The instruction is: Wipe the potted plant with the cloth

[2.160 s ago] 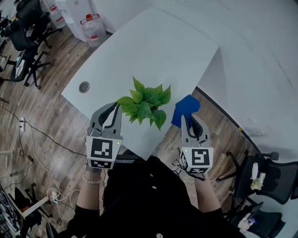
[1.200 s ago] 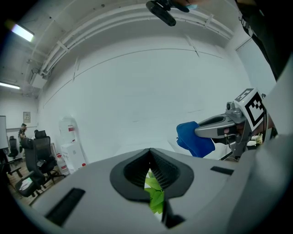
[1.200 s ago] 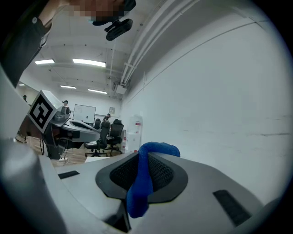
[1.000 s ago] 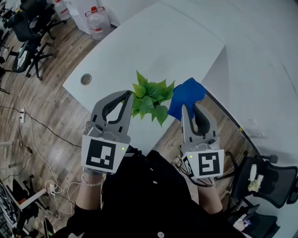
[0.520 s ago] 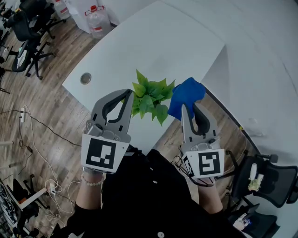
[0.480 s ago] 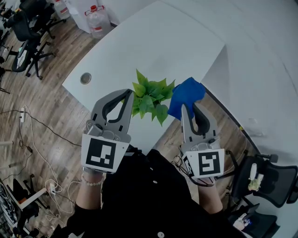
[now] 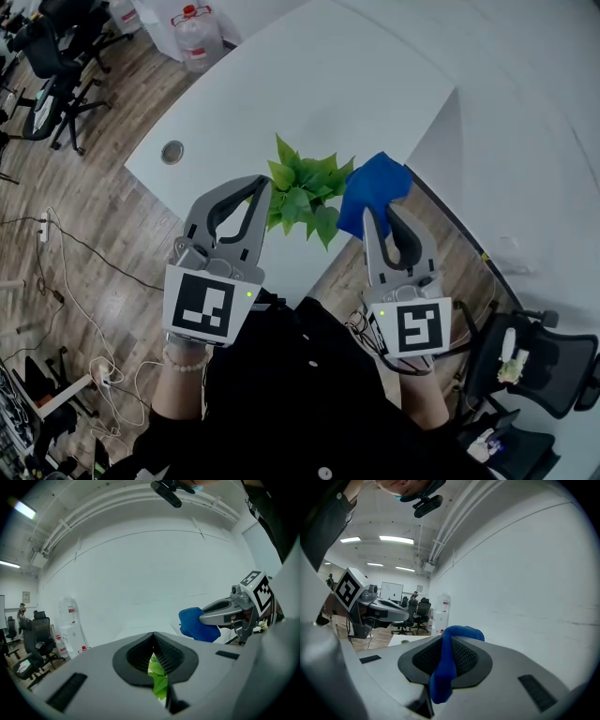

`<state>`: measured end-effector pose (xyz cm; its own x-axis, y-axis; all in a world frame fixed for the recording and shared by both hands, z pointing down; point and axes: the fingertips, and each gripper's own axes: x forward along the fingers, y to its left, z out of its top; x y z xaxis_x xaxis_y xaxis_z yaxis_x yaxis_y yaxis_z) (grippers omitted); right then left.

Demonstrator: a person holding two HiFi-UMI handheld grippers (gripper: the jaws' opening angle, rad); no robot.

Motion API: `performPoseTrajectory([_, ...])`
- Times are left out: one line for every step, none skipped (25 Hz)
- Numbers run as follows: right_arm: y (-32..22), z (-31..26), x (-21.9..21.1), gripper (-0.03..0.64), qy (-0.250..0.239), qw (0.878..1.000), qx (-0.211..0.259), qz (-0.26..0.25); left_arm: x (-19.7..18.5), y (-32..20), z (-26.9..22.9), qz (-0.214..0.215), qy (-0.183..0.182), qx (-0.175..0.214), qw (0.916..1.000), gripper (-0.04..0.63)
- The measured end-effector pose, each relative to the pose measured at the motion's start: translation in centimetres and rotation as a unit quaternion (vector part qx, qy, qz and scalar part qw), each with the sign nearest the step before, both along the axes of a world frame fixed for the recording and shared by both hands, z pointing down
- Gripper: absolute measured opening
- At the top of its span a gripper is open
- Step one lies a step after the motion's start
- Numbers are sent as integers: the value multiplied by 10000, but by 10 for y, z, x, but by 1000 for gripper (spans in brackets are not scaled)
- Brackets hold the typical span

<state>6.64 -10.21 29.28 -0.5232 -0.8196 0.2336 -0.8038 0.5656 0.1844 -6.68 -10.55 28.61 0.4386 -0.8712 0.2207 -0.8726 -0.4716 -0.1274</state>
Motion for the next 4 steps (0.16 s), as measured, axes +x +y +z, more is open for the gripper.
performPoseTrajectory([0,1,-1,83,23,10000,-1,-11,0,0,0,1,13,-7,10000,14])
performPoseTrajectory([0,1,-2,83,43,10000,-3,-21,0,0,1,2,28,-15,10000,14])
performPoseTrajectory([0,2,-2,83,60,10000,-5,-32,-1,-1,1,3,42,-21,10000,14])
performPoseTrajectory([0,2,-3,83,76,10000,-6,-43,-1,-1,1,4,55,-26,10000,14])
